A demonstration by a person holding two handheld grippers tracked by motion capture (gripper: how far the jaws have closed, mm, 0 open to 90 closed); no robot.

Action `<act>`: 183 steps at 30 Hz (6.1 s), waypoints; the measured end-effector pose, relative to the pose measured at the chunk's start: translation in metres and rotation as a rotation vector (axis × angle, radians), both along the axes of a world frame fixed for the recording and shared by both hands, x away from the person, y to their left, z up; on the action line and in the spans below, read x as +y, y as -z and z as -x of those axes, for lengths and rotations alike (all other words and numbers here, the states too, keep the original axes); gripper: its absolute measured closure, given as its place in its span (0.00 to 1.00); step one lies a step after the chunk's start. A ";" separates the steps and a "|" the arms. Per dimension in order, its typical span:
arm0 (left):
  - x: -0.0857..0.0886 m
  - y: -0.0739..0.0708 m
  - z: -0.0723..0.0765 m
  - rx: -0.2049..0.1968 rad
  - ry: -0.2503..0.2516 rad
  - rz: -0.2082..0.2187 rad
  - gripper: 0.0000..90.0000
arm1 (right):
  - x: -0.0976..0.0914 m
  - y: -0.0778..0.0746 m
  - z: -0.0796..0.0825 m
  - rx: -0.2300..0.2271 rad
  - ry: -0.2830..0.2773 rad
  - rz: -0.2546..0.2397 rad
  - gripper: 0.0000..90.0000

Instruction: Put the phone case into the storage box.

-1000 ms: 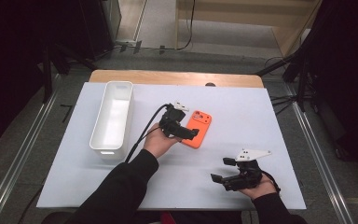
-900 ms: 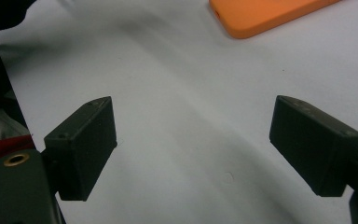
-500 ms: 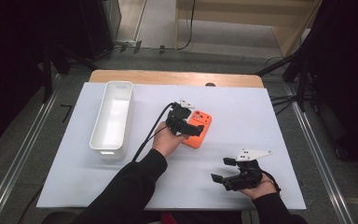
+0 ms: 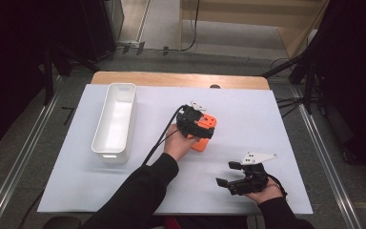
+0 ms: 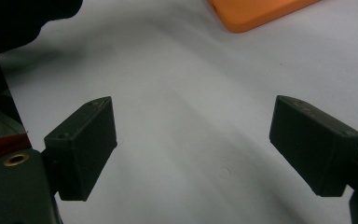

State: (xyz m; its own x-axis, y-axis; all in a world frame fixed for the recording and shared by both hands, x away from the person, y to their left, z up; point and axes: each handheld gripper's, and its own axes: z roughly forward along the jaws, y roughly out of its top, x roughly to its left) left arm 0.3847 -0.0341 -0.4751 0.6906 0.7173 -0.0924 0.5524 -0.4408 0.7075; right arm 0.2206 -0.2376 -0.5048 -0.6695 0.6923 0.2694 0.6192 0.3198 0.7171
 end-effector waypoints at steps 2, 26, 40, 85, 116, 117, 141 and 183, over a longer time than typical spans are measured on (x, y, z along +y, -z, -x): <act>-0.002 0.001 0.000 -0.007 -0.012 -0.005 0.09 | 0.000 0.000 0.000 0.001 0.000 0.000 0.15; -0.003 0.010 -0.006 0.032 -0.061 0.030 0.00 | -0.001 0.000 0.000 0.003 -0.002 -0.004 0.15; -0.007 0.021 -0.005 0.015 -0.066 0.011 0.00 | -0.001 0.000 0.000 0.000 -0.002 -0.004 0.15; -0.019 0.049 0.008 -0.038 -0.072 -0.129 0.02 | -0.001 0.000 0.000 0.004 -0.002 0.001 0.15; -0.020 0.045 0.012 -0.035 -0.113 -0.126 0.15 | 0.000 0.001 0.000 0.013 -0.008 0.003 0.15; -0.020 0.045 0.012 -0.034 -0.114 -0.126 0.15 | 0.000 0.001 0.000 0.013 -0.009 0.002 0.15; -0.012 0.035 0.009 -0.011 -0.109 -0.085 0.16 | -0.001 0.001 0.000 0.013 -0.009 0.001 0.15; 0.032 -0.002 0.006 0.159 -0.026 0.200 0.16 | -0.002 0.001 -0.001 0.016 0.007 0.001 0.15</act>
State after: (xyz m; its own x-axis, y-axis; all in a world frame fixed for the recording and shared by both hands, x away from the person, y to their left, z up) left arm 0.3783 -0.0018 -0.4734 0.6377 0.6911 -0.3402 0.6731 -0.2851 0.6824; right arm 0.2220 -0.2400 -0.5058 -0.6601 0.6972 0.2796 0.6330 0.3160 0.7067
